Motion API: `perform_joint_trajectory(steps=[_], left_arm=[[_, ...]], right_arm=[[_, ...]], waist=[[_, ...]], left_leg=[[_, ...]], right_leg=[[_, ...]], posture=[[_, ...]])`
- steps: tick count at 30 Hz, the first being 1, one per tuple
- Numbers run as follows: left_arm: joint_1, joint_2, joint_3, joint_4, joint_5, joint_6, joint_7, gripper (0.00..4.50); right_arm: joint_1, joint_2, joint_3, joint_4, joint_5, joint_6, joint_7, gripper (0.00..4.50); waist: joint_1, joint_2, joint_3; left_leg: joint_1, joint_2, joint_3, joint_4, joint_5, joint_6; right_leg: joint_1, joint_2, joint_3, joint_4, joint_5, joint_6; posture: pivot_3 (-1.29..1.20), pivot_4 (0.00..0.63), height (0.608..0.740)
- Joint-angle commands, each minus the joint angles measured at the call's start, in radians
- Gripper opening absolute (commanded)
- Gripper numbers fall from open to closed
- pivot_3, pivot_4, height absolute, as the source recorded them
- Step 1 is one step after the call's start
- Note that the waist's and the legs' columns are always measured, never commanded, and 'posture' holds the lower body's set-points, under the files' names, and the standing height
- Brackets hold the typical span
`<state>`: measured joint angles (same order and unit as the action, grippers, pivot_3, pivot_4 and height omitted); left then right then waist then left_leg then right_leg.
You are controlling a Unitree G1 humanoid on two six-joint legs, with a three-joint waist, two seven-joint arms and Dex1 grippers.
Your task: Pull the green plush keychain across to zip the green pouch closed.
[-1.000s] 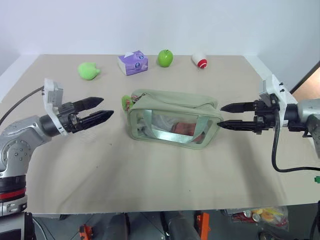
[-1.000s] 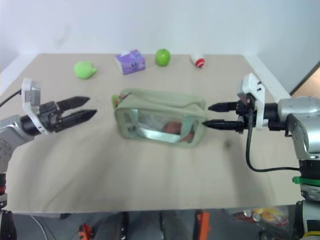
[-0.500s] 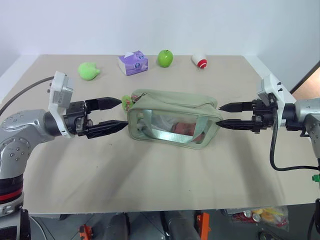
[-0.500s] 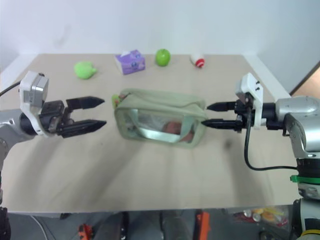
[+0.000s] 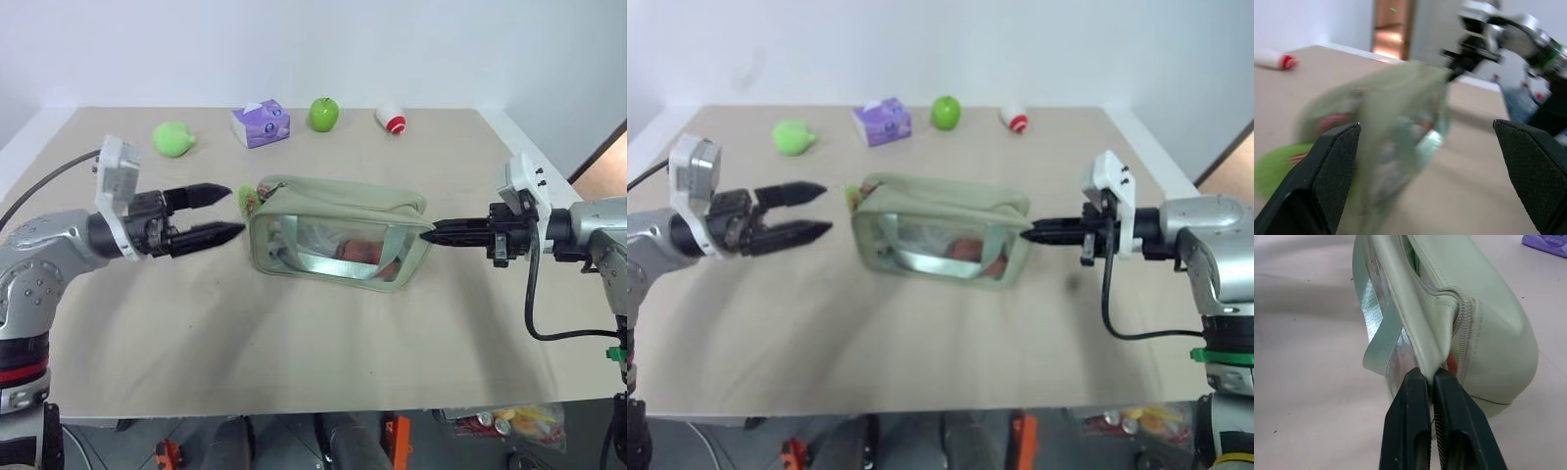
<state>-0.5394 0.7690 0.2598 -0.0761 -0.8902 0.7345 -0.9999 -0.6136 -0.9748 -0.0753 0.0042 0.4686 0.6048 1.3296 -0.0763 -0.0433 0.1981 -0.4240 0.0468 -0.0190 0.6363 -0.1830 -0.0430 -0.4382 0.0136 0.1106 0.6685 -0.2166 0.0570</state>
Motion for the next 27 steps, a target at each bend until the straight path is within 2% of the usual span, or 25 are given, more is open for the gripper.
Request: perform_joint_trajectory(steps=[1, 3, 10, 23, 27], left_arm=[[-0.047, -0.001, -0.038, 0.172, 0.158, -0.056, 0.099, 4.50], [-0.054, -0.007, -0.099, 0.225, 0.244, -0.081, 0.119, 4.50], [-0.124, -0.084, -0.151, 0.312, 0.333, -0.115, 0.124, 4.50], [-0.211, -0.139, -0.132, 0.415, 0.335, -0.096, 0.090, 4.50], [-0.237, -0.176, -0.161, 0.439, 0.361, -0.109, 0.101, 4.50]], right_arm=[[-0.003, -0.006, -0.010, -0.022, 0.015, -0.011, 0.006, 0.04], [0.000, -0.006, -0.011, -0.022, 0.014, -0.013, 0.007, 0.04], [0.006, 0.001, -0.010, -0.025, 0.014, -0.016, -0.001, 0.04], [0.043, -0.005, -0.028, -0.044, 0.025, -0.020, -0.017, 0.04], [0.047, -0.006, -0.029, -0.047, 0.030, -0.022, -0.023, 0.04]], waist=[[0.000, 0.000, 0.000], [0.000, 0.000, 0.000], [0.000, 0.000, 0.000], [-0.001, 0.000, 0.000], [0.001, 0.000, -0.001]], left_leg=[[0.000, 0.000, 0.000, 0.000, 0.000, 0.000], [0.001, 0.000, 0.000, 0.000, 0.000, 0.000], [0.000, 0.000, -0.001, 0.000, 0.000, 0.000], [0.000, 0.000, -0.001, 0.000, 0.000, 0.000], [0.000, 0.000, -0.001, 0.000, 0.000, 0.000]], right_leg=[[0.000, 0.000, 0.000, 0.000, 0.000, 0.000], [0.001, 0.000, 0.000, 0.000, 0.001, 0.000], [0.000, 0.000, 0.000, 0.000, 0.002, 0.003], [0.001, 0.001, 0.000, 0.000, 0.004, 0.004], [0.001, 0.001, 0.000, 0.000, 0.004, 0.004]], posture=[[0.00, 0.150, 0.740], [0.00, 0.150, 0.740], [0.00, 0.150, 0.740], [0.00, 0.150, 0.740], [0.00, 0.150, 0.740]])
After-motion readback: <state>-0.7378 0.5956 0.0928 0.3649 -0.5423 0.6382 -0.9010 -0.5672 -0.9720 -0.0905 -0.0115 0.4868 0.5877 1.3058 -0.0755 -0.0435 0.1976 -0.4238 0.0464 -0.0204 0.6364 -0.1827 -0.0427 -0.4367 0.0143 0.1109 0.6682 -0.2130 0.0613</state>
